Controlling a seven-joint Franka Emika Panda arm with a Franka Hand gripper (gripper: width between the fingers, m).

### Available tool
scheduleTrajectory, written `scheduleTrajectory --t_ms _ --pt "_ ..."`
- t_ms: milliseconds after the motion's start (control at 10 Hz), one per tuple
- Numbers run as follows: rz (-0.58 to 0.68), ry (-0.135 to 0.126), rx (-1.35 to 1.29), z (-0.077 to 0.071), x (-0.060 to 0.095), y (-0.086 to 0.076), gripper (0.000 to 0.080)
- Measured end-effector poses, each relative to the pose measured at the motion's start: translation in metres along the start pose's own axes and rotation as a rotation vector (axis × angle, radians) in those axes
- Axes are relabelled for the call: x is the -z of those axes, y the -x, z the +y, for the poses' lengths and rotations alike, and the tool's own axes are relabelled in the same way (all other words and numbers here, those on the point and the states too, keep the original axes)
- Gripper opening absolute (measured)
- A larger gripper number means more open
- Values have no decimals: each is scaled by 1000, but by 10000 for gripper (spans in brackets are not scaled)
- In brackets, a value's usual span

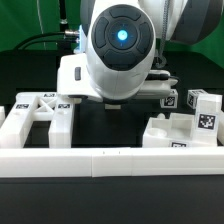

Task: Assemble chair

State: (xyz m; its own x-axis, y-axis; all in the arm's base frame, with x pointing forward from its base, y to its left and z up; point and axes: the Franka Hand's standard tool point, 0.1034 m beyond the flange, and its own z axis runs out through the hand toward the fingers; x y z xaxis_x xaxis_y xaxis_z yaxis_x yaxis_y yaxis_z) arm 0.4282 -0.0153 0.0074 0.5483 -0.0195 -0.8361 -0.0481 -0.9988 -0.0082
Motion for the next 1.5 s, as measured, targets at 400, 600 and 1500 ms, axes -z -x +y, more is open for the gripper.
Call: scheduleTrajectory --t_ms 400,600,1500 --pt "0 2 0 1 0 0 284" --pt "3 2 0 0 3 0 284" --pt "126 -16 5 9 105 19 285"
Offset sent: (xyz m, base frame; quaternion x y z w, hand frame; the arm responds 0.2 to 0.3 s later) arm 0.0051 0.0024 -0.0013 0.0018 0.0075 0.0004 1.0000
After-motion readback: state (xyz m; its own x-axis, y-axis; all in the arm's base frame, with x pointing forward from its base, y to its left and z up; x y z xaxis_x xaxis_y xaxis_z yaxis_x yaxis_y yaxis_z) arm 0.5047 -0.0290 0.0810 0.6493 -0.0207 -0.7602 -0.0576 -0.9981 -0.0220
